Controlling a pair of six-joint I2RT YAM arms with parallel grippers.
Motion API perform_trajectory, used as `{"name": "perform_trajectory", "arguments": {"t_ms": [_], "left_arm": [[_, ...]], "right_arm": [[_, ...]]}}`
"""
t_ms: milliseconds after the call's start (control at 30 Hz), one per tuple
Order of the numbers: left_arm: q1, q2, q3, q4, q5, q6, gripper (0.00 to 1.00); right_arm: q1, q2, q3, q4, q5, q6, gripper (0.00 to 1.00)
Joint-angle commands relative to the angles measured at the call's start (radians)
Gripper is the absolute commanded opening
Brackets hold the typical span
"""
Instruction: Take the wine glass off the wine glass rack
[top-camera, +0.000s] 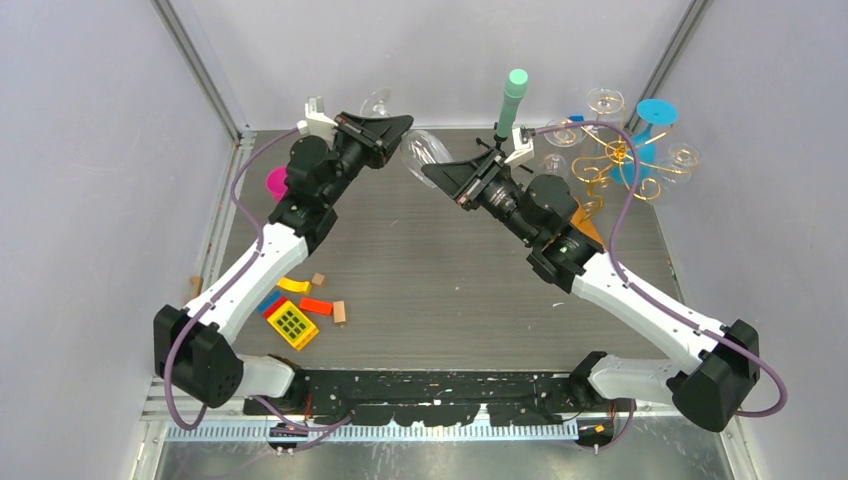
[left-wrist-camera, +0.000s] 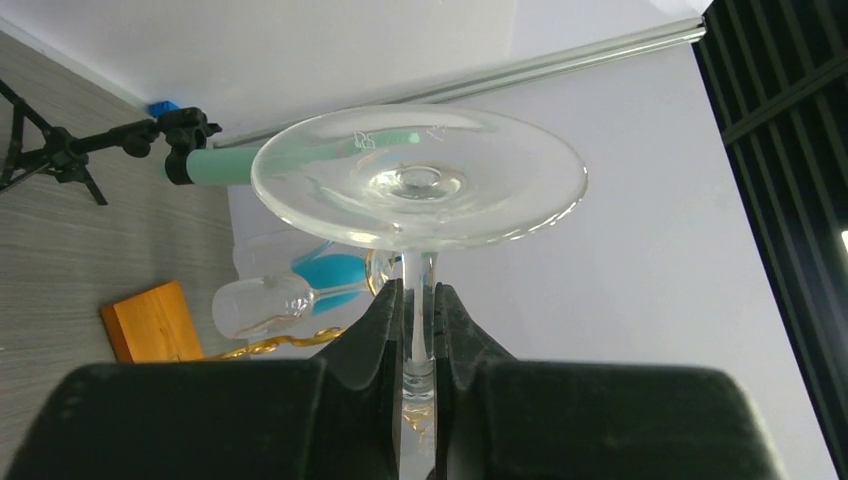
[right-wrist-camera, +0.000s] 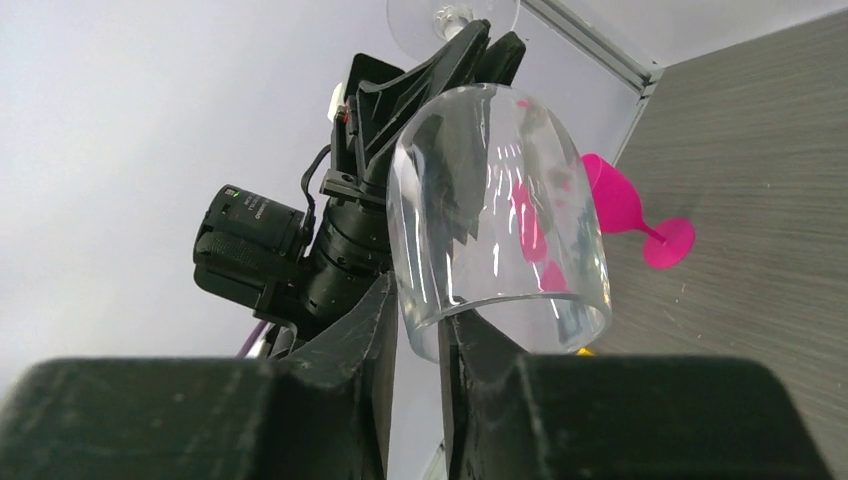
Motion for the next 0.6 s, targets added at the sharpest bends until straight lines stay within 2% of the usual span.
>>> {"name": "perform_trajectory", "arguments": {"t_ms": [0, 67, 133, 233, 333, 433, 567], "left_arm": [[-0.004, -0.081, -0.003, 0.061, -0.011, 0.002, 0.02], [-0.004, -0.098, -0.012, 0.032, 0.003, 0.031, 0.08], [-0.004, -0.12, -0.032, -0.009, 0.018, 0.069, 0.22], [-0.002, -0.168, -0.061, -0.1, 0.041, 0.172, 0.55], [0.003, -0.231, -0.072, -0.258, 0.05, 0.333, 0.75], [0.008, -0.3, -0.087, -0.424, 0.027, 0.491, 0.87], [0.01, -0.368, -0.075, -0.619, -0.069, 0.72, 0.9]], "right_arm": [[0.015, 0.025, 0.074, 0.066, 0.049, -0.113, 0.17], [0.018, 0.034, 0.086, 0.052, 0.067, -0.155, 0.08], [0.02, 0.044, 0.11, 0.013, 0.096, -0.196, 0.01], [0.021, 0.051, 0.164, -0.111, 0.129, -0.254, 0.0], [0.023, 0.069, 0.212, -0.244, 0.158, -0.321, 0.0], [0.024, 0.099, 0.29, -0.436, 0.17, -0.358, 0.0], [0.036, 0.185, 0.416, -0.692, 0.204, -0.413, 0.0]]}}
